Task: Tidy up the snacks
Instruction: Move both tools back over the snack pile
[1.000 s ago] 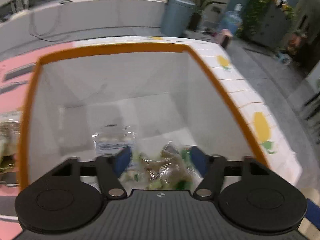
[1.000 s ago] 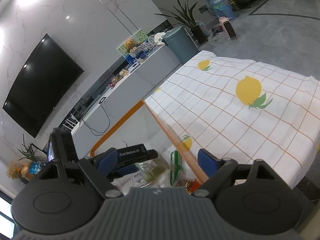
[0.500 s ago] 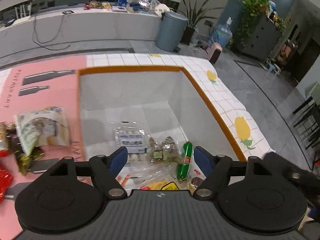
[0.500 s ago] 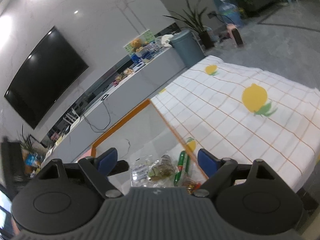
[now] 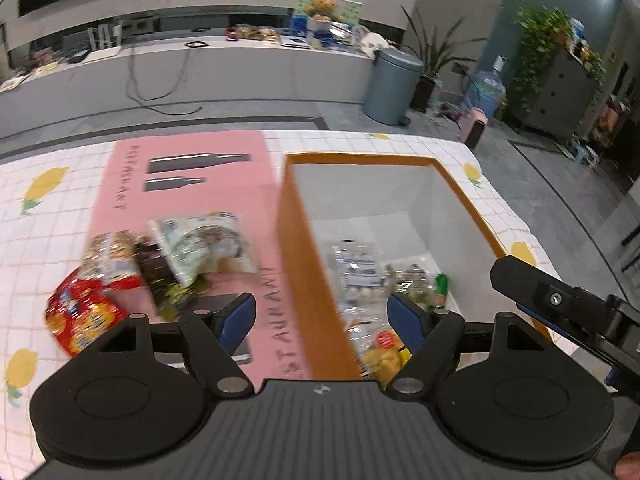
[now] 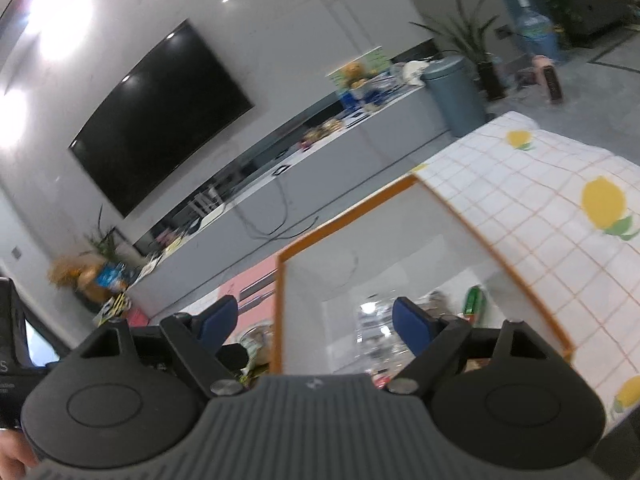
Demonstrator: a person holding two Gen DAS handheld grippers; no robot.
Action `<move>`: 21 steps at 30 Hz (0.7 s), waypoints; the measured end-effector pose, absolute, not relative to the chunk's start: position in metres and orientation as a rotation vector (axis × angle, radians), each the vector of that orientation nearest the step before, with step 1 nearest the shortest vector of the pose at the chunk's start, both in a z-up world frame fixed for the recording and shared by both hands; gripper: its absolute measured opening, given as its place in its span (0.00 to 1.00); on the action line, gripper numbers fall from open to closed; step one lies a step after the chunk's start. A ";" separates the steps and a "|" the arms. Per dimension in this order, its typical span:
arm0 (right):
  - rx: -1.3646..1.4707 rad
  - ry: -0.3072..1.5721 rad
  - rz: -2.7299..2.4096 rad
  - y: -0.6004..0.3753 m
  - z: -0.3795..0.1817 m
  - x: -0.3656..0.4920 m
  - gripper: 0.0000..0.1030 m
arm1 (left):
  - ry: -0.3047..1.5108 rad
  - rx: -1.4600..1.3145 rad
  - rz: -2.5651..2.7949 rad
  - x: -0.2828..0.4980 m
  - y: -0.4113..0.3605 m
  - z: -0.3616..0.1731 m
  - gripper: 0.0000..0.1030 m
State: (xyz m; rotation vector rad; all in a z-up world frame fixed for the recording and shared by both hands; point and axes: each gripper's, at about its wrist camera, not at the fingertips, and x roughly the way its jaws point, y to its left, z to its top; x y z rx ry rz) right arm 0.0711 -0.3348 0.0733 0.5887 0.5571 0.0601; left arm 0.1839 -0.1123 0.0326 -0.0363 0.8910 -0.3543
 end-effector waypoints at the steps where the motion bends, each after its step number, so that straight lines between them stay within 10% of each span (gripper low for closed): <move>1: 0.572 0.558 0.067 -0.329 0.074 0.072 0.81 | 0.889 -0.046 -0.346 0.182 -0.104 0.034 0.85; 21: 0.399 0.482 0.197 -0.233 0.055 0.076 0.76 | 0.878 -0.173 -0.108 0.163 0.045 -0.010 0.85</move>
